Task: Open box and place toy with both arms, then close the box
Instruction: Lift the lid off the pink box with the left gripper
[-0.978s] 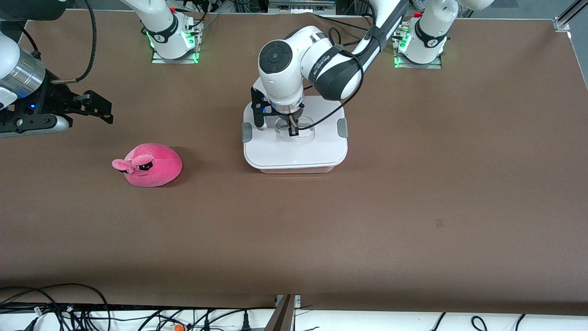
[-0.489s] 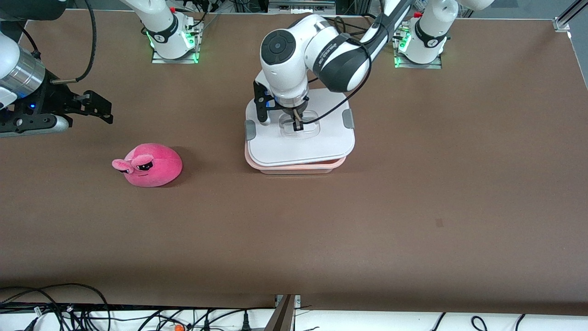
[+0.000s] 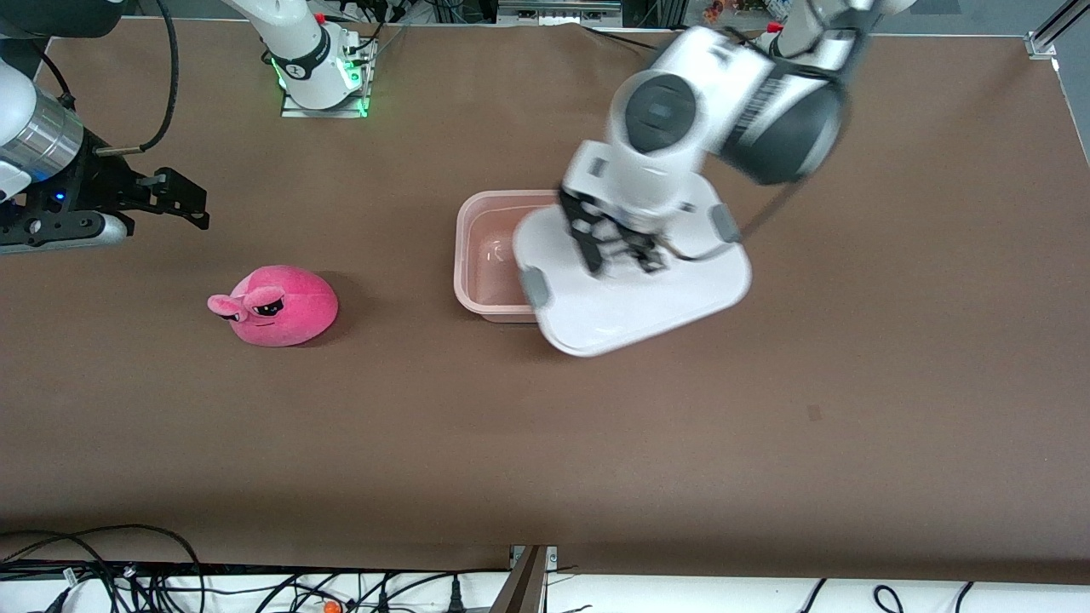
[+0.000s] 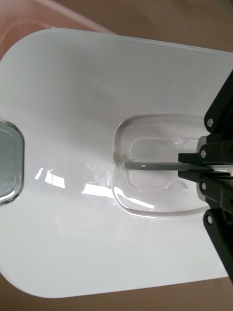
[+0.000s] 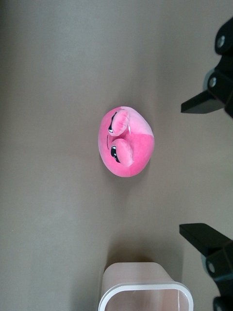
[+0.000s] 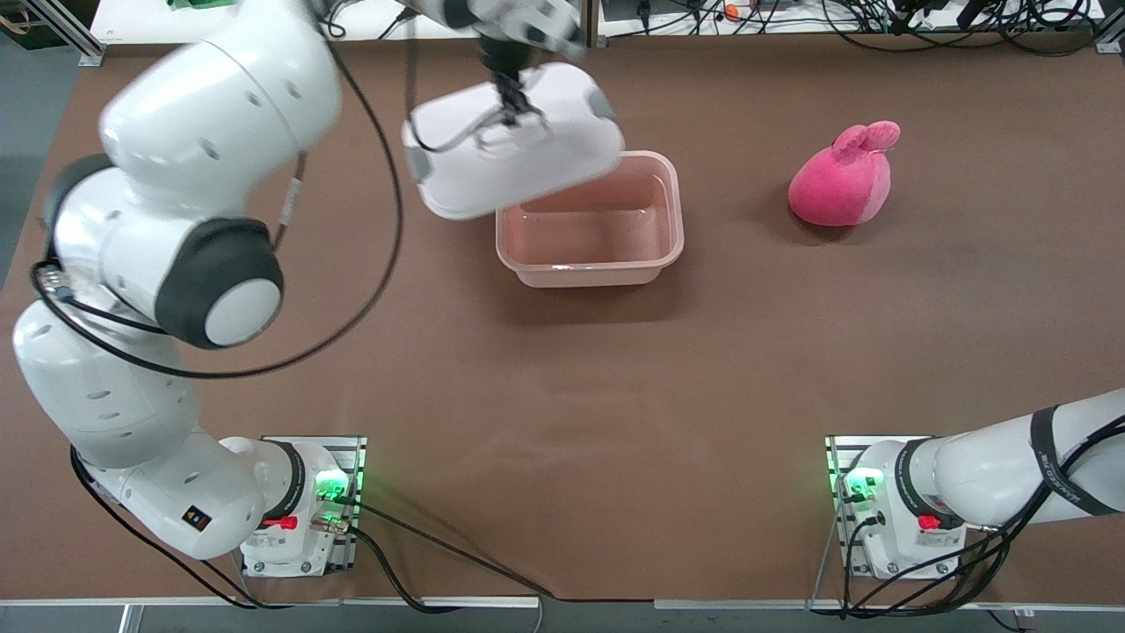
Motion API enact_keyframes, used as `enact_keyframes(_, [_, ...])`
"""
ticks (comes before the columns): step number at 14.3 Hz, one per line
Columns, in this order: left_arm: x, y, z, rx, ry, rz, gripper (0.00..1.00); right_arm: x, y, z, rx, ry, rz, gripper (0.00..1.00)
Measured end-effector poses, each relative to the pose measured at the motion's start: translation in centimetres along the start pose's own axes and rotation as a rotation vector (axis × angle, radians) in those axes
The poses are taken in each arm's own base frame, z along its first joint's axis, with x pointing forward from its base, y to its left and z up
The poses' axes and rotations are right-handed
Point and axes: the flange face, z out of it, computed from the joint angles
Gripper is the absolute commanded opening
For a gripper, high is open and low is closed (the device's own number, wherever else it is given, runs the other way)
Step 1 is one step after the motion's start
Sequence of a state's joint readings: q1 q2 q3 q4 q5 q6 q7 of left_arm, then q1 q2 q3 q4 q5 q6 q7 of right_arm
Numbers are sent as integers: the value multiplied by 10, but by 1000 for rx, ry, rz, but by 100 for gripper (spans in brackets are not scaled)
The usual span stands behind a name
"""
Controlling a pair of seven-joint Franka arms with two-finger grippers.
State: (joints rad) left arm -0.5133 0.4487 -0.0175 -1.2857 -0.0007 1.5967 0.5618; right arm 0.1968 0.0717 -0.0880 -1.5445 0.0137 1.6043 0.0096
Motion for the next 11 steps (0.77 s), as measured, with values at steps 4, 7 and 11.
enact_keyframes(4, [-123, -132, -12, -32, 18, -222, 0, 0, 0, 0, 0, 0, 0, 100])
enact_keyframes(7, [-200, -193, -7, -49, 27, -368, 0, 0, 0, 0, 0, 0, 0, 100])
enact_keyframes(11, [-304, -250, 0, -75, 50, -537, 0, 0, 0, 0, 0, 0, 0, 100])
